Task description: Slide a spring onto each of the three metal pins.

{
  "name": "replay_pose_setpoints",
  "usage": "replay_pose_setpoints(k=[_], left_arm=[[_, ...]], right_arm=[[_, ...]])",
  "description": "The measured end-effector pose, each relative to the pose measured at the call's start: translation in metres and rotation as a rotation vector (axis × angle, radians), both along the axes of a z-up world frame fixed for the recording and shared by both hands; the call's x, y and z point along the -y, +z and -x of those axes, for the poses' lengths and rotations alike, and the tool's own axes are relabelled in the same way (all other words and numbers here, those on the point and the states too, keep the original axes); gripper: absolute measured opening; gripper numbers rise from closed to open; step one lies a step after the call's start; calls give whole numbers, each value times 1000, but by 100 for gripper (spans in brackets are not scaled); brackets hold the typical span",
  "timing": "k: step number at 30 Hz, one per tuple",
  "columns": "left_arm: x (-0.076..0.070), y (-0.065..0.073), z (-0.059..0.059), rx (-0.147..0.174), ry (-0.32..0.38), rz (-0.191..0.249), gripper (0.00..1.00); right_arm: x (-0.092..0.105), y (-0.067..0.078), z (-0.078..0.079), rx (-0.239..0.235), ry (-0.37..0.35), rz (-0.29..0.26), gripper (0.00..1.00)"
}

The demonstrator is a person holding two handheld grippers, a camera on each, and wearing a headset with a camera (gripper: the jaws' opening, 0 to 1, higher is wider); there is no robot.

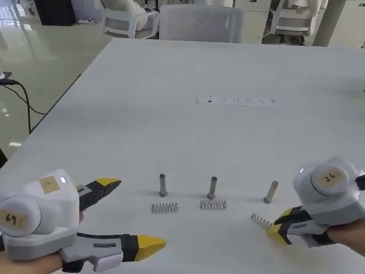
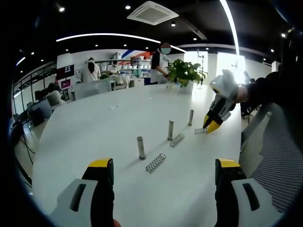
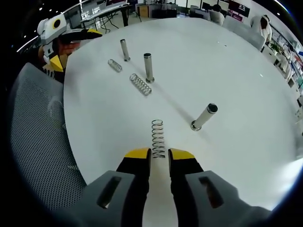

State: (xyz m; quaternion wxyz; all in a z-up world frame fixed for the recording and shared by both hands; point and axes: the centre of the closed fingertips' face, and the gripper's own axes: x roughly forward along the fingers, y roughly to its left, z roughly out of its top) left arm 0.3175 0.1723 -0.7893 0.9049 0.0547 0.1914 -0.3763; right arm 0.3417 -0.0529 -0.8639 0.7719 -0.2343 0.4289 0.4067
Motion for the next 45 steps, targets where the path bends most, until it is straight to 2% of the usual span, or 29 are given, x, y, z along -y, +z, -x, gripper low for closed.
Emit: replay_pose_setpoints(k=[12,18,22,38,45], left_arm=[[0,1,1,1,0,1,87],[1,1,1,1,-3,0,87],[0,1,2,1,-2,0,87],[9,2,4,0,-37,-1,82],[19,3,5,3,-75,-10,79]], right_arm=[[-2,-2,0,10,31,21,13],[-1,-1,-2,36,50,41,13],[-1,1,-1,29,45,35,13],[-14,24,5,27,86,-8,13],[-25,34,6,32,129,-11,13]])
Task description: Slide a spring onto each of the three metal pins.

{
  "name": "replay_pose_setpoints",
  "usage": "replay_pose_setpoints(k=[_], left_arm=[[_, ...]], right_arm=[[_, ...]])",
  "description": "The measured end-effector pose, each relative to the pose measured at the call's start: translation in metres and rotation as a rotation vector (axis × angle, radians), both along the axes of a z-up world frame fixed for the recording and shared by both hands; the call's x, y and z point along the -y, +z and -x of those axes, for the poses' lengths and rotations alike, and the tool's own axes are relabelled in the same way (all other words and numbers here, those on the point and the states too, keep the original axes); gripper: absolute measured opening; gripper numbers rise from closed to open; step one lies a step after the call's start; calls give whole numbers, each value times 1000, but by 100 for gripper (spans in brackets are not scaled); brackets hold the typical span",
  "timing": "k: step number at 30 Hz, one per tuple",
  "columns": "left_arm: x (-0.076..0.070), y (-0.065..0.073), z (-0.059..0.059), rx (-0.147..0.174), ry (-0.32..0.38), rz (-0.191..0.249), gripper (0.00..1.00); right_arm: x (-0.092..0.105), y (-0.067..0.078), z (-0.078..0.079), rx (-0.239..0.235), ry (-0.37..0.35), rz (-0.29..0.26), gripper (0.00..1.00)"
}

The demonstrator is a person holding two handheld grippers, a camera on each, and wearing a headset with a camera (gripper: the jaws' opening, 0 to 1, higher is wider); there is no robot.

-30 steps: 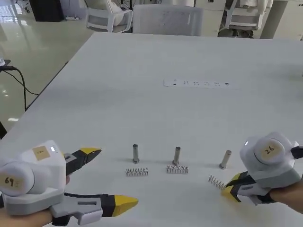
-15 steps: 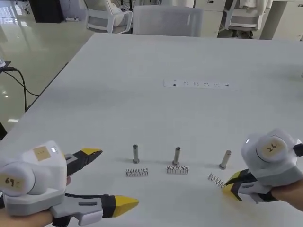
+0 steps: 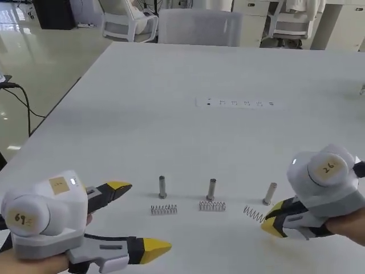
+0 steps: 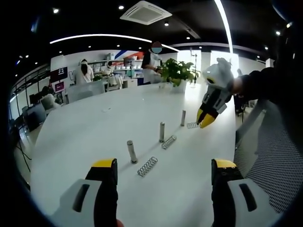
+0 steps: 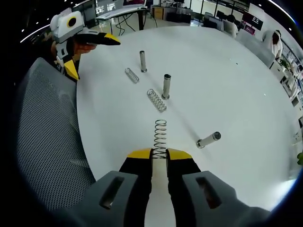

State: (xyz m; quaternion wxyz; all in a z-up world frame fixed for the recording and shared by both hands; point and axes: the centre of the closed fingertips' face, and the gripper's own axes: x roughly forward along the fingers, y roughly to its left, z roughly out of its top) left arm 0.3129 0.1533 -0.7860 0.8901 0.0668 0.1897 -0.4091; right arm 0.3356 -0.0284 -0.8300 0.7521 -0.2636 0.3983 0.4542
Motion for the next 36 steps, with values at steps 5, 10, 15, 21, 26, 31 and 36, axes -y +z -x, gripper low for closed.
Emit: replay_pose_setpoints(k=[5,10,15,21,26,31,36], left_arm=[[10,2,0,0,-37,-1,76],[21,3,0,1,-76,-4,75],[33,4,-1,4,-114,-10,74],[41,5,0,7,-137,-6,73],[47,7,1,10,-159,-4,71],[53,7,2,12,-179,-4,68],[58,7,4,10,-196,-2,66]], right_arm=[[-9,6,1,5,33,-2,13],[-17,11,4,6,69,0,13],[-25,15,5,10,98,3,13],[-37,20,6,17,137,1,13],[-49,23,12,19,190,6,13],[-59,26,14,22,228,10,13],[-65,28,19,15,268,11,13]])
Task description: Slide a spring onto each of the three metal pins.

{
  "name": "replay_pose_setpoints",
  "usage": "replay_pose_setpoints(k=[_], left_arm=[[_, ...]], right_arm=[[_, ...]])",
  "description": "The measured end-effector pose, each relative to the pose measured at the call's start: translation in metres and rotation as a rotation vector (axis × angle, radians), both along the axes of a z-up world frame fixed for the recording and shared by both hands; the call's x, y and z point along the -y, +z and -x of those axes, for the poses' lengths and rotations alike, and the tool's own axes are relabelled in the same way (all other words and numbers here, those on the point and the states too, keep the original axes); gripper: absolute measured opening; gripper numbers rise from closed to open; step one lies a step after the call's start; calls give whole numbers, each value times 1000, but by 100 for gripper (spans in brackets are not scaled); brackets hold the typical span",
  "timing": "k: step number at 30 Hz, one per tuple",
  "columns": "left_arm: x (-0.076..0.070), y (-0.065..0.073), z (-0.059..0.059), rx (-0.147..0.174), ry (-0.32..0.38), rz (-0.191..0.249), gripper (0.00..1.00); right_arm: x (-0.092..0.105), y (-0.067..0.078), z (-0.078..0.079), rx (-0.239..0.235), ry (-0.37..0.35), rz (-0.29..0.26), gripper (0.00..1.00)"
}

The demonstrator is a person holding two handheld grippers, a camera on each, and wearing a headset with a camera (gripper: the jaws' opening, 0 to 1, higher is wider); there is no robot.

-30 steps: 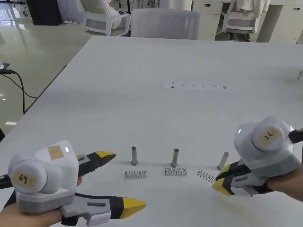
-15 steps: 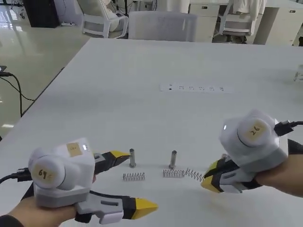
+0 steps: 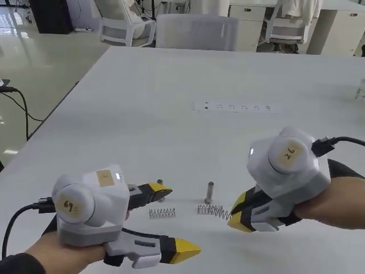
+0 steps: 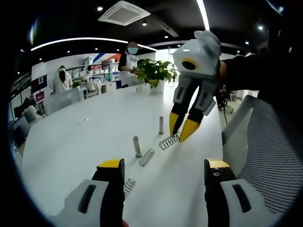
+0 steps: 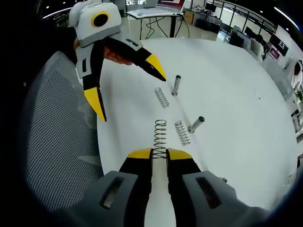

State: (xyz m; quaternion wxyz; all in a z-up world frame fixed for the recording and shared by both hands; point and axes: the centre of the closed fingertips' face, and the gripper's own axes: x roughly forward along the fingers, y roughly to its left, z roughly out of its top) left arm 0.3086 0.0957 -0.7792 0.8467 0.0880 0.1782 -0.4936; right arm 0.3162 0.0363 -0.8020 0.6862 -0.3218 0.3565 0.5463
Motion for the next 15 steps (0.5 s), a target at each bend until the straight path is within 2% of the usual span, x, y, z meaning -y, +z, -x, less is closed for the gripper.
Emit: replay_pose_setpoints(k=[6,15], left_arm=[[8,1,5,-8,-33,18,57],[16,0,11,-3,-78,18,45]], right_arm=[[-7,3,11,-24,52,-6,13],[-11,4,17,-39,89,-12,13]])
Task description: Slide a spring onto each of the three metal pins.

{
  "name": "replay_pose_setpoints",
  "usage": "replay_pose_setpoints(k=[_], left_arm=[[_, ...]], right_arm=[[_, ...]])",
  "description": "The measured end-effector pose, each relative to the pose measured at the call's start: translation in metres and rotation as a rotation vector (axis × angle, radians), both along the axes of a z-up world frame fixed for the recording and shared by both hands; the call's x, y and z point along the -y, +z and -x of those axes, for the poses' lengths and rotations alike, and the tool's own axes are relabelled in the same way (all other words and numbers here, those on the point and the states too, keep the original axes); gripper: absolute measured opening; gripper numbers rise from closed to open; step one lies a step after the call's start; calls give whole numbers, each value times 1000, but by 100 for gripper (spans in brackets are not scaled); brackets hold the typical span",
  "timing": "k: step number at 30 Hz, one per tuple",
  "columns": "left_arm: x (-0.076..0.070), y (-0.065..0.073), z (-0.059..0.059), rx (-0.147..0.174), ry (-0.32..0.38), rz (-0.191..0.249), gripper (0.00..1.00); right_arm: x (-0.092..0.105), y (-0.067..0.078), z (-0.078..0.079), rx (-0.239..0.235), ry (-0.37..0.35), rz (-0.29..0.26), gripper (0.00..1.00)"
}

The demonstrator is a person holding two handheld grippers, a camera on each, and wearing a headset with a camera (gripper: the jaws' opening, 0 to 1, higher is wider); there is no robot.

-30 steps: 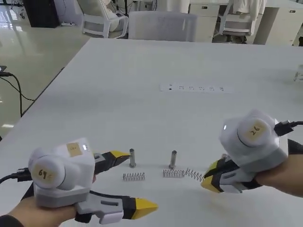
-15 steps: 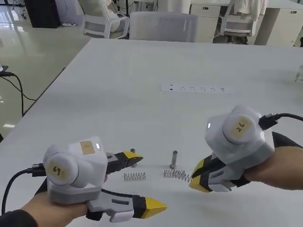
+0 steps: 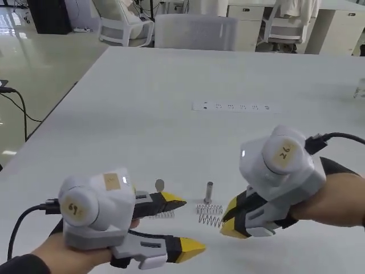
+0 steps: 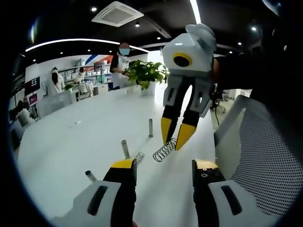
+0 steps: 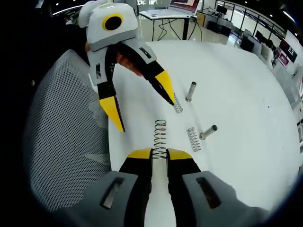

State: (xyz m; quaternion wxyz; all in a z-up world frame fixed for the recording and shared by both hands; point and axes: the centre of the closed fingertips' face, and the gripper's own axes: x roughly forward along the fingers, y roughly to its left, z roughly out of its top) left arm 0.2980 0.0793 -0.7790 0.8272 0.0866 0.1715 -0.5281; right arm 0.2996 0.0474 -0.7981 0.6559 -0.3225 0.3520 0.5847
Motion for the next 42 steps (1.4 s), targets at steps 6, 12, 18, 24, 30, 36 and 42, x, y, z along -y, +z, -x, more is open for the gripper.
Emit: replay_pose_setpoints(k=[6,12,18,24,30,36,42], left_arm=[[3,-1,4,2,-28,-1,38],[7,-1,9,1,-61,0,31],[11,-1,15,7,-100,3,18],[13,-1,20,0,-129,3,12],[16,-3,25,-9,-162,-6,11],[18,-6,33,-14,-201,-24,9],[19,-7,36,-9,-217,-33,9]], right_arm=[[-4,2,9,-13,56,-9,13],[-6,3,18,-31,108,-18,13],[-6,3,25,-38,152,-16,13],[-4,4,29,-33,192,-9,13],[-3,5,36,-44,241,0,13],[-3,6,40,-47,288,11,13],[-2,7,41,-54,306,24,13]])
